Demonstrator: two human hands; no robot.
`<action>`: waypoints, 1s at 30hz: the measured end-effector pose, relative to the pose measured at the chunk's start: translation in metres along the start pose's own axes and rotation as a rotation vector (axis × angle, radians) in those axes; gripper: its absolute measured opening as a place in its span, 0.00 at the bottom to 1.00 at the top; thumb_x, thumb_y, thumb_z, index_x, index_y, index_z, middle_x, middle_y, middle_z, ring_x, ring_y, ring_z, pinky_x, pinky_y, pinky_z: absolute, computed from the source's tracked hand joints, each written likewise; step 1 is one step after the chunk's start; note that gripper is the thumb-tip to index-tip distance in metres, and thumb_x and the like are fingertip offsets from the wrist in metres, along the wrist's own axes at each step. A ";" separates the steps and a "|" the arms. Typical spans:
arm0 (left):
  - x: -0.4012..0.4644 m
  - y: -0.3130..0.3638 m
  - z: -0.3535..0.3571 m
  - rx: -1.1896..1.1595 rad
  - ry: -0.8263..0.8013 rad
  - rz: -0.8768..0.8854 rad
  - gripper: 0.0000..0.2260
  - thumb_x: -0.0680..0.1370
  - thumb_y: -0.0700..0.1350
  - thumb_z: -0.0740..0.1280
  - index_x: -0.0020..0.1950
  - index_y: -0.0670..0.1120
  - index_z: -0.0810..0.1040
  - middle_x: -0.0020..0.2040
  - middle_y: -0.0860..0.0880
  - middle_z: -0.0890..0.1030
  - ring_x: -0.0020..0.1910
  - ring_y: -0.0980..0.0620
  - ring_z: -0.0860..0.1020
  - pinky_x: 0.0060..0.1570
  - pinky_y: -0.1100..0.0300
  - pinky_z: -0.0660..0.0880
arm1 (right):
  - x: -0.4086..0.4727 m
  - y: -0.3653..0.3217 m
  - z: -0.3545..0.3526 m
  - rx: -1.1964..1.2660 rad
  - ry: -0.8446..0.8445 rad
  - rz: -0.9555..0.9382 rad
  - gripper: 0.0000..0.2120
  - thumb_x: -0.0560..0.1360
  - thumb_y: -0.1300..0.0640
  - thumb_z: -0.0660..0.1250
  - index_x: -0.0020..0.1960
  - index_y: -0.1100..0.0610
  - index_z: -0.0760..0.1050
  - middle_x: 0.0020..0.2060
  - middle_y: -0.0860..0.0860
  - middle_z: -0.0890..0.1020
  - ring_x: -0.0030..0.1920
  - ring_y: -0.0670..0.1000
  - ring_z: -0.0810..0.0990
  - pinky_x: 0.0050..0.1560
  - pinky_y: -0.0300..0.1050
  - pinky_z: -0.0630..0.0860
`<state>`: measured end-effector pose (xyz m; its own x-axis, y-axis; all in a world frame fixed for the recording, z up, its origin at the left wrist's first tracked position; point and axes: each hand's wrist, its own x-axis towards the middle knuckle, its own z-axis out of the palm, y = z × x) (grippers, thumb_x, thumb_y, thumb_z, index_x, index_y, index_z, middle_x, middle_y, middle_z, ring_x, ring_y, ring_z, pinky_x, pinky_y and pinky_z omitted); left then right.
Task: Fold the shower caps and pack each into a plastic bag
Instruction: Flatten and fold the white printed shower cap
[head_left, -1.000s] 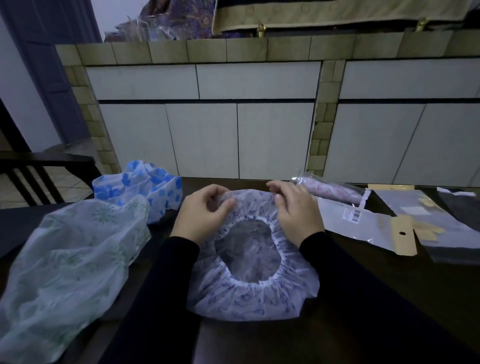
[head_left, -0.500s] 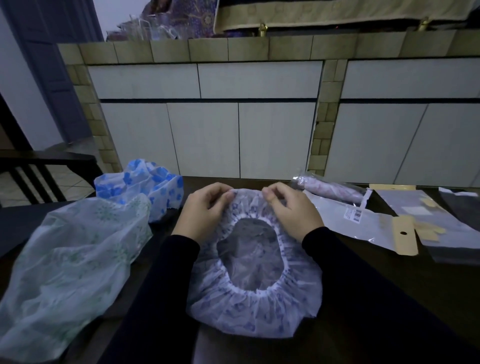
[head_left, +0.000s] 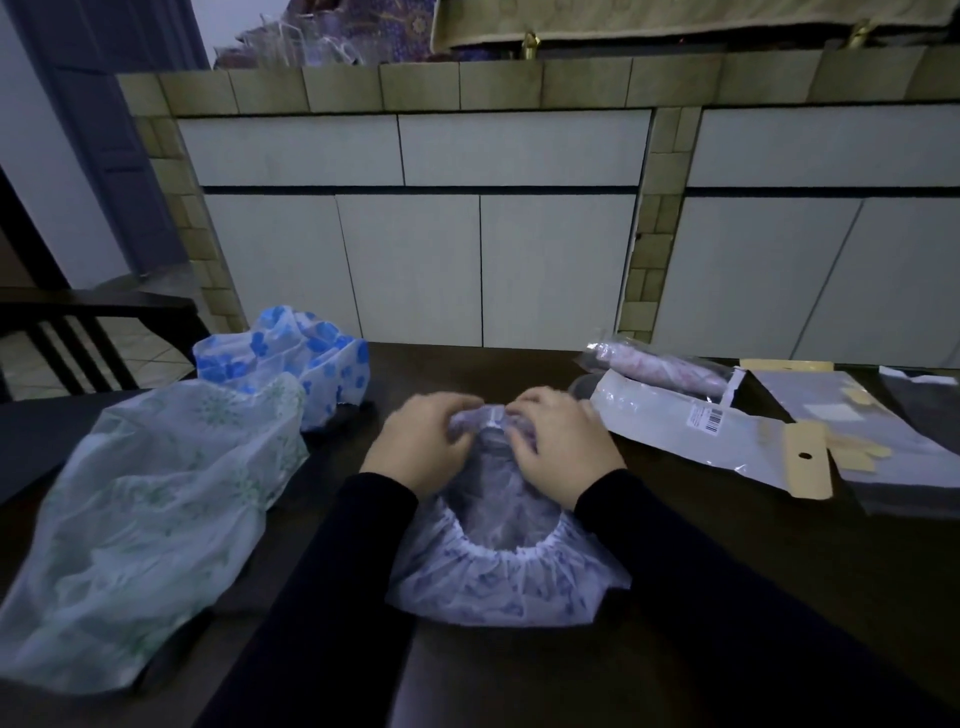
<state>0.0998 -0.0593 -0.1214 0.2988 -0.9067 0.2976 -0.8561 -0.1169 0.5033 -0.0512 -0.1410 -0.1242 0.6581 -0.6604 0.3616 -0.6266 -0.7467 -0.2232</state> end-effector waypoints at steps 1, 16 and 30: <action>-0.002 -0.003 0.003 0.082 -0.112 -0.054 0.20 0.77 0.54 0.64 0.69 0.58 0.71 0.66 0.55 0.75 0.65 0.53 0.72 0.66 0.52 0.67 | -0.003 -0.003 0.002 -0.045 -0.130 0.000 0.19 0.81 0.47 0.55 0.70 0.50 0.68 0.68 0.47 0.70 0.67 0.49 0.68 0.69 0.53 0.57; -0.020 -0.004 0.002 0.294 -0.316 -0.415 0.37 0.75 0.72 0.50 0.79 0.54 0.49 0.80 0.48 0.47 0.78 0.47 0.45 0.71 0.36 0.45 | -0.010 -0.015 -0.002 -0.171 -0.060 -0.006 0.25 0.80 0.42 0.54 0.72 0.52 0.65 0.67 0.50 0.71 0.67 0.52 0.68 0.69 0.55 0.61; -0.006 -0.019 -0.011 -0.008 -0.032 -0.288 0.24 0.77 0.59 0.64 0.70 0.52 0.70 0.60 0.52 0.80 0.60 0.51 0.76 0.63 0.51 0.71 | -0.010 -0.002 -0.009 -0.063 -0.128 -0.001 0.12 0.72 0.41 0.66 0.45 0.49 0.73 0.53 0.46 0.70 0.55 0.48 0.69 0.61 0.48 0.66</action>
<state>0.1193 -0.0471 -0.1237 0.5156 -0.8490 0.1154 -0.7343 -0.3685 0.5701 -0.0604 -0.1324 -0.1197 0.7041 -0.6673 0.2428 -0.6482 -0.7436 -0.1639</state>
